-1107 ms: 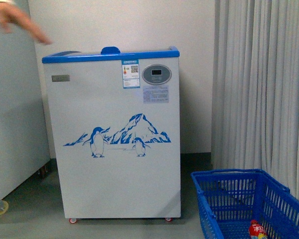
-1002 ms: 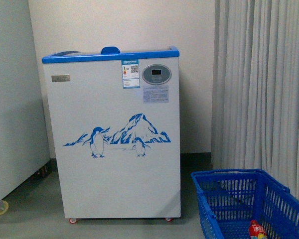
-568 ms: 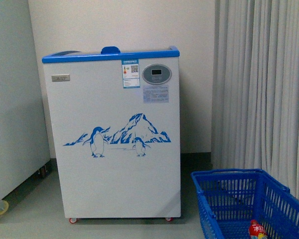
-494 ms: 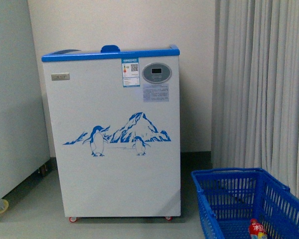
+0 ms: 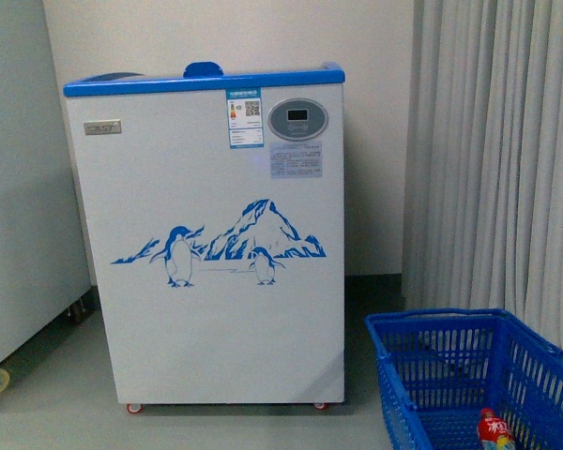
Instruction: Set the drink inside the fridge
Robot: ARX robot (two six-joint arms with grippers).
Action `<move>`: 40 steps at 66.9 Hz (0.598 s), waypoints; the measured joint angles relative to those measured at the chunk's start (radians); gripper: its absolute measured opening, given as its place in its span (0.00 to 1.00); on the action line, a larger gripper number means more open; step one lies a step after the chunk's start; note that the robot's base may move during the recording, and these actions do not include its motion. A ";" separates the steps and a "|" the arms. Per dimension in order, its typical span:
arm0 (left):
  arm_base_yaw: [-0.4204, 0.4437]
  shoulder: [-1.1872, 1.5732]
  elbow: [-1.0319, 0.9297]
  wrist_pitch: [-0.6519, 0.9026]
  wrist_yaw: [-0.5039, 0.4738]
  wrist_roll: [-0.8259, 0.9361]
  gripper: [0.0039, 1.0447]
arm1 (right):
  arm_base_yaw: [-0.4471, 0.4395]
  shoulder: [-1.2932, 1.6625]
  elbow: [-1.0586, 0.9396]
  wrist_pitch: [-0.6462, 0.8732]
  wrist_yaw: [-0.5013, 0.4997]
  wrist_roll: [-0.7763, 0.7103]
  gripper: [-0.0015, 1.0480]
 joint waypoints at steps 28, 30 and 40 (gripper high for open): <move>0.000 0.000 0.000 0.000 0.000 0.000 0.92 | 0.000 0.000 0.000 0.000 0.000 0.000 0.93; 0.000 0.000 0.000 0.000 0.000 0.000 0.92 | 0.000 0.000 0.000 0.000 0.001 0.000 0.93; 0.000 0.000 0.000 0.000 0.000 0.000 0.92 | 0.000 0.000 0.000 0.000 0.000 0.000 0.93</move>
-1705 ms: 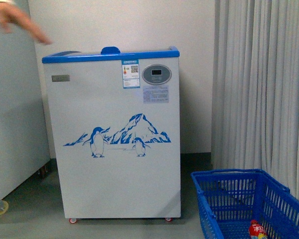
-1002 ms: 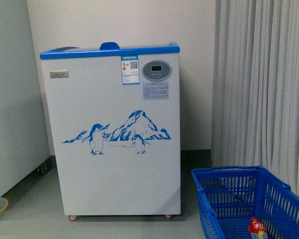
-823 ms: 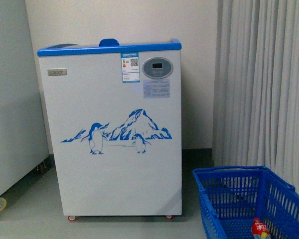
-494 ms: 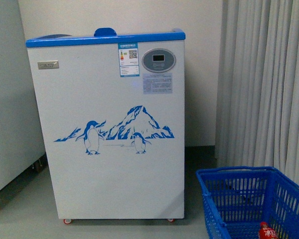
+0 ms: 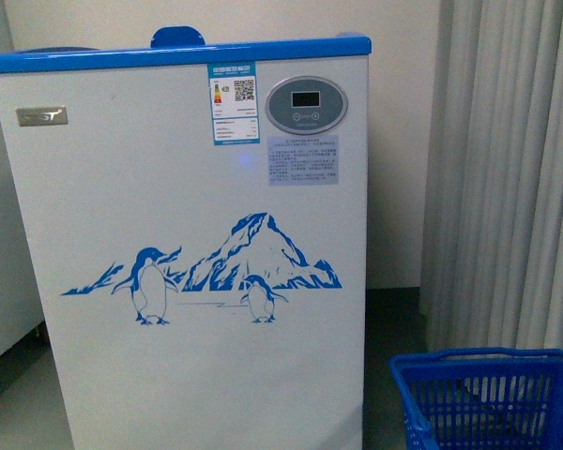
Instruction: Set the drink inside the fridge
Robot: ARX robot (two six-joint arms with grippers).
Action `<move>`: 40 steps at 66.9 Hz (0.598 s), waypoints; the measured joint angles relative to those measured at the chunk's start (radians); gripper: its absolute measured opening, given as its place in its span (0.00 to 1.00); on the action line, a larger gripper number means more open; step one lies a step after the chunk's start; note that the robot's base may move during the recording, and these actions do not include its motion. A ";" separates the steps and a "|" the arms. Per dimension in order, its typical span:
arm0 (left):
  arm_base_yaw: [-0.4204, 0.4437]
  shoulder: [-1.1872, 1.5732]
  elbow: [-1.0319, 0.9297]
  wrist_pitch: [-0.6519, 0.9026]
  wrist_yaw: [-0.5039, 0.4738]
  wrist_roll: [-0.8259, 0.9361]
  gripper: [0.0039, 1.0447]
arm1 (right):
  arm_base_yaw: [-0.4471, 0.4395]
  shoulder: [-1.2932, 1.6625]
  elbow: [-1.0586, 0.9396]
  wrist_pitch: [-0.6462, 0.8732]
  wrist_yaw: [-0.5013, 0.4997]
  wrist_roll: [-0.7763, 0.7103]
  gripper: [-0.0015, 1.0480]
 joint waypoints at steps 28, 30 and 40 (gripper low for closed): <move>0.000 0.000 0.000 0.000 0.000 0.000 0.92 | 0.000 0.000 0.000 0.000 0.000 0.000 0.93; 0.000 0.000 0.000 0.000 0.000 0.000 0.92 | 0.000 0.001 0.000 0.000 0.000 0.000 0.93; 0.000 0.000 0.000 0.000 0.000 0.000 0.92 | -0.026 0.357 0.135 -0.264 0.270 0.181 0.93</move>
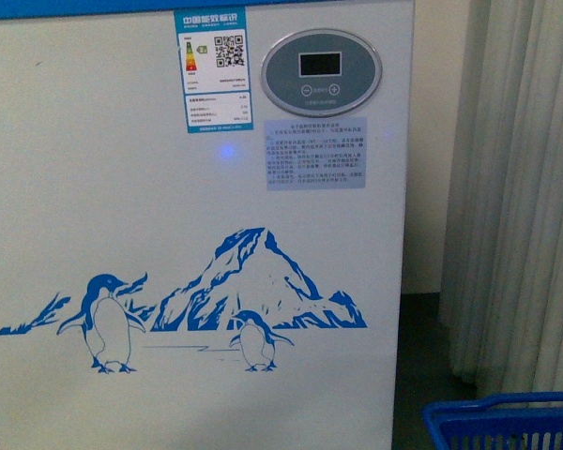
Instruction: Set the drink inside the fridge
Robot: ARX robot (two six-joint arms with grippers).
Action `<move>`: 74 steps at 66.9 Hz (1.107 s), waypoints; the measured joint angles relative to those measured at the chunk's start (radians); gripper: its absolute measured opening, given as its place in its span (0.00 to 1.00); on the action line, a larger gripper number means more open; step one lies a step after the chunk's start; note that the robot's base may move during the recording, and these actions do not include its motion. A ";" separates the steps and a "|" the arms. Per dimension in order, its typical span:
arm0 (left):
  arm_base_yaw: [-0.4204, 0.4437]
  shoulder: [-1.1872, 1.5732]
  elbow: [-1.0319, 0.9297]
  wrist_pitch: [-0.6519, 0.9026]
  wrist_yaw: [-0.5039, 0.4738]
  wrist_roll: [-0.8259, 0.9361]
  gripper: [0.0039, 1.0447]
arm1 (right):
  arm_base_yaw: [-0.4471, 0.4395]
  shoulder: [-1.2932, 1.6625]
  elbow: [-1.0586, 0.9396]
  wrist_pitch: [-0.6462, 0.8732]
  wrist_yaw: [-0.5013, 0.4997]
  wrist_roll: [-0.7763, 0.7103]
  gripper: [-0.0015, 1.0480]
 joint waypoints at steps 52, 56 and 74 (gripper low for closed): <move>0.000 -0.001 0.000 0.000 0.000 0.000 0.92 | -0.255 2.164 0.693 0.851 -0.006 0.061 0.93; 0.000 -0.001 0.000 0.000 0.000 0.000 0.92 | -0.255 2.230 0.758 0.834 -0.008 0.063 0.93; 0.000 -0.001 0.000 0.000 0.000 0.000 0.92 | -0.247 2.470 1.075 0.701 -0.021 0.076 0.93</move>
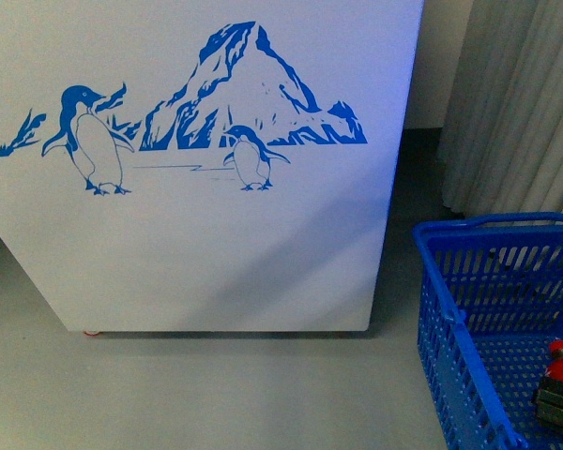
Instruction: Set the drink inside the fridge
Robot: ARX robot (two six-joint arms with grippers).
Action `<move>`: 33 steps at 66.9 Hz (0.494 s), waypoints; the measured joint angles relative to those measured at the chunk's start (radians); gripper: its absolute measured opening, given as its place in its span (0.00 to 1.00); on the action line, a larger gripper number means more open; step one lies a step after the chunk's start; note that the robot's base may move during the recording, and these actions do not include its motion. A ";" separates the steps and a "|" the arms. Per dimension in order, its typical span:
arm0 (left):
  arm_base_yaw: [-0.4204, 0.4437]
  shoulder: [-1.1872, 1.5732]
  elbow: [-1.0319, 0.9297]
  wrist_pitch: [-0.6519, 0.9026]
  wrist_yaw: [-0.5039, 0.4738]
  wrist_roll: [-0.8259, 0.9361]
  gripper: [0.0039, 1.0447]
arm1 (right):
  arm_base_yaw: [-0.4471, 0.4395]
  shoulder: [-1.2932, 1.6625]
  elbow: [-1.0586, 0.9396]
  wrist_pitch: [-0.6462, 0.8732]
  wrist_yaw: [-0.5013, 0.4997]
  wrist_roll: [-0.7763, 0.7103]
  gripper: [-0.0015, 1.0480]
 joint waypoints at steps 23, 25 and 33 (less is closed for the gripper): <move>0.000 0.000 0.000 0.000 0.000 0.000 0.92 | -0.015 0.141 0.189 -0.127 -0.005 0.016 0.91; 0.000 0.000 0.000 0.000 0.000 0.000 0.92 | -0.017 0.141 0.187 -0.127 -0.008 0.016 0.87; 0.000 0.000 0.000 0.000 0.000 0.000 0.92 | -0.023 0.134 0.163 -0.117 -0.035 0.014 0.71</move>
